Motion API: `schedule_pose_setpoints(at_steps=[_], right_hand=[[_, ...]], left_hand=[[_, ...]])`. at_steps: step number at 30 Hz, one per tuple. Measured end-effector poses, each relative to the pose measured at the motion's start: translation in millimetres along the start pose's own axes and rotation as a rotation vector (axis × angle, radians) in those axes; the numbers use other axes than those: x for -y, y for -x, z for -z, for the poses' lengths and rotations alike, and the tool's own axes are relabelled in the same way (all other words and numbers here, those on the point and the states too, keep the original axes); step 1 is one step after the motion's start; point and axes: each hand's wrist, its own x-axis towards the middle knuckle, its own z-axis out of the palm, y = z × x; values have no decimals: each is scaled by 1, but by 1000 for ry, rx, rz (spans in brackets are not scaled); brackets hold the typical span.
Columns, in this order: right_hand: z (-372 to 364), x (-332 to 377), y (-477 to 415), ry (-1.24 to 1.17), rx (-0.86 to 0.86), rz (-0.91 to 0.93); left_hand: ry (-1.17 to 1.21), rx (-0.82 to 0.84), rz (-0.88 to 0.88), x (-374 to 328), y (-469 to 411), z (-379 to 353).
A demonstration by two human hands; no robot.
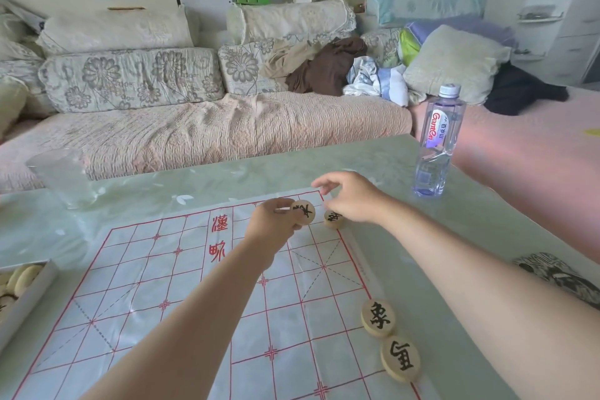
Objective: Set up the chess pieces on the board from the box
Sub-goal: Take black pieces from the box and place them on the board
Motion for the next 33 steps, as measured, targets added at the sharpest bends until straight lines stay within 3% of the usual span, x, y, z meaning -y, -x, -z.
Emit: schedule_pose_setpoints(at_steps=[4,8,11,13,16,18,28,33], right_hand=[[1,16,-1,-101,124,65],[-2,11,-12,-92,41,79],[0,2,-28,-47,-15,74],[-1,-11,-43,-10,-113,42],[-6,-27,-59,63,-190,-37],[-12,-33,-63,149,-190,-75],[-34,-36,-68,307,-207,-46],[-31,-16,-64,286,-213,-27]], left_hand=[[139,4,50,-11,-12,-3],[150,36,40,-18,-26,-7],[24,23,-36,-16,-43,-13],[-300,-20,-175,-11,-52,-13],[-995,-60,-402,-2,-60,-7],[-1180,-69,-425,3,-64,-3],[-1228,-17,-421,19,-68,0],[-1138,-102,-518,16,-62,8]])
